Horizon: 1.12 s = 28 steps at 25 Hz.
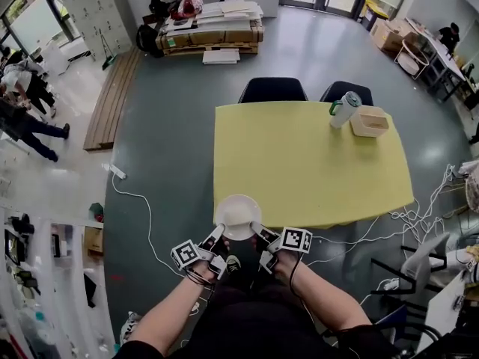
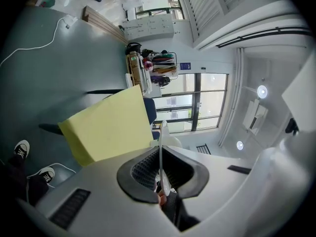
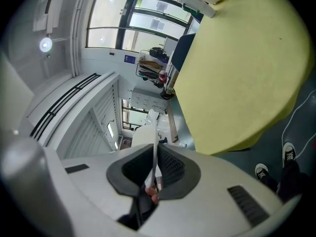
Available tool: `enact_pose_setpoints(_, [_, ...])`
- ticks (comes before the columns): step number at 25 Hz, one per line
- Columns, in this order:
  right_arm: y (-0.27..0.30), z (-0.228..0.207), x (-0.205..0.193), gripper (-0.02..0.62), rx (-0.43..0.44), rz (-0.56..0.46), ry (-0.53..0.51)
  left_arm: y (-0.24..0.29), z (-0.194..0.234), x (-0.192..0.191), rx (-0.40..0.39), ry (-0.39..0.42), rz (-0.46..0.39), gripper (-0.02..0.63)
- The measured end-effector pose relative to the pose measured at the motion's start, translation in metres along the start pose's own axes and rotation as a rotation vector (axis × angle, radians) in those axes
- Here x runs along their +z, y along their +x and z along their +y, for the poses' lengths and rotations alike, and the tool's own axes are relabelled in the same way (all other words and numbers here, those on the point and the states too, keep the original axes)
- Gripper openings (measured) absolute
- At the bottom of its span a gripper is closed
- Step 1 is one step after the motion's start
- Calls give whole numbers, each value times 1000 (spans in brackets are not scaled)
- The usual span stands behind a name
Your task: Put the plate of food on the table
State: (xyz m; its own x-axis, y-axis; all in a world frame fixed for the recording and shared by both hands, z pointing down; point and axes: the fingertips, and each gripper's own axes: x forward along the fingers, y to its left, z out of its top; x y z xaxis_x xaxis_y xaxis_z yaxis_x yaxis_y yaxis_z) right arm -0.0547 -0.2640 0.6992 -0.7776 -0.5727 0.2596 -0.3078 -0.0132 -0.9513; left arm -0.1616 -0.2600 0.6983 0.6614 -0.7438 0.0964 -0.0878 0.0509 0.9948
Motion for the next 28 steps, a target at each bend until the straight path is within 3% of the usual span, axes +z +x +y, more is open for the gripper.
enact_pose_setpoints(4, [13,-26,7,33,0,14,-5,10,30,6,36,10,5,20])
enact_pose_setpoints(10, [35,-64,22,33,-23,41,-30,39,55,15,2,-36,-4,20])
enact_pose_setpoints(23, [68,-140,36,32,-88,60,-4,70,134,28,81,-66,-17,20])
enact_pose_setpoints(28, [77,-158,35,31,-113,70,-7,73,158,33,122,-43,-4,20])
